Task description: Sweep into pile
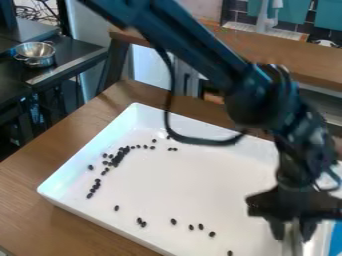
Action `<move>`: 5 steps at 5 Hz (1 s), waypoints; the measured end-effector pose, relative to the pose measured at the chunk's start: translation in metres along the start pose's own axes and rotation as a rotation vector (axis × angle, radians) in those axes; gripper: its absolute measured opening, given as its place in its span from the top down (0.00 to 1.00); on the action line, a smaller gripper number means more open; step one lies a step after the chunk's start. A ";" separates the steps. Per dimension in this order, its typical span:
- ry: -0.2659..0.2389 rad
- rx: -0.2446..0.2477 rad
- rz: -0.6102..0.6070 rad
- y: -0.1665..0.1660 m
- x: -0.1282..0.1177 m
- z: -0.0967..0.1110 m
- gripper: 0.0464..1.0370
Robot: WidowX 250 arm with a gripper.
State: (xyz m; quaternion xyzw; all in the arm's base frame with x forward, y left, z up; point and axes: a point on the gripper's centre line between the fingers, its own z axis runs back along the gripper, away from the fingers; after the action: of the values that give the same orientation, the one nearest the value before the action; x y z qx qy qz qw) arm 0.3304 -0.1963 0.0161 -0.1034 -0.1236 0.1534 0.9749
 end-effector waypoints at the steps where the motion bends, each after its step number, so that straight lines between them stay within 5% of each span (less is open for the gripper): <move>1: -0.027 0.019 -0.013 0.000 -0.004 -0.020 0.66; 2: -0.048 0.008 -0.033 0.009 -0.009 -0.021 0.66; 5: 0.021 0.019 -0.088 0.092 -0.019 0.000 0.66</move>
State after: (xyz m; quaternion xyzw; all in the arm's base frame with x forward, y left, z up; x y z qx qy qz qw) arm 0.2875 -0.1167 -0.0102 -0.0904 -0.1164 0.1106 0.9829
